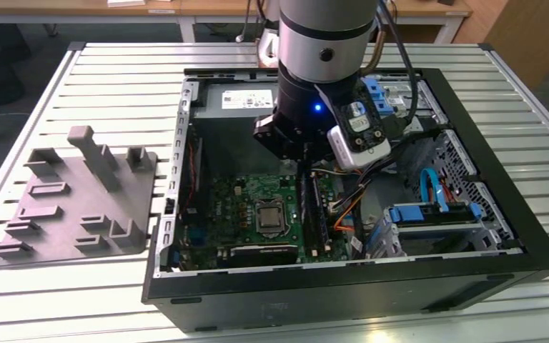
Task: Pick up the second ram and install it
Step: 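Insert the second ram into the second slot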
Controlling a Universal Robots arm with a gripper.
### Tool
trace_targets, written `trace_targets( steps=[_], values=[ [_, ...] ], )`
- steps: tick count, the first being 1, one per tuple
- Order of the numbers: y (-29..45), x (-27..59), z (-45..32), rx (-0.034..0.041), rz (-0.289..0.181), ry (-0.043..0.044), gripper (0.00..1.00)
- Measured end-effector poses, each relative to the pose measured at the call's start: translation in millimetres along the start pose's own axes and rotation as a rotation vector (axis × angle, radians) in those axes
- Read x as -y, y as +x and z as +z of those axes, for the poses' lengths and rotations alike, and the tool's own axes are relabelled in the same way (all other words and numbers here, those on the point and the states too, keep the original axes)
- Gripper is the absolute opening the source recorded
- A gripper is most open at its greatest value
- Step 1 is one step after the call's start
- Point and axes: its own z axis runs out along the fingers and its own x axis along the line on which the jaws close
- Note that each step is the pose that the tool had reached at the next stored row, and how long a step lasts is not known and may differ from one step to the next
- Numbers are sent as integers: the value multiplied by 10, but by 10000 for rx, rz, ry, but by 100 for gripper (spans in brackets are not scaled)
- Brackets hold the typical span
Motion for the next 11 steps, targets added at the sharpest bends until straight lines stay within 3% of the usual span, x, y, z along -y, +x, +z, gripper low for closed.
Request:
trace_targets(
  steps=[11],
  values=[
    [0,0,2,25,612,17,14]
  ],
)
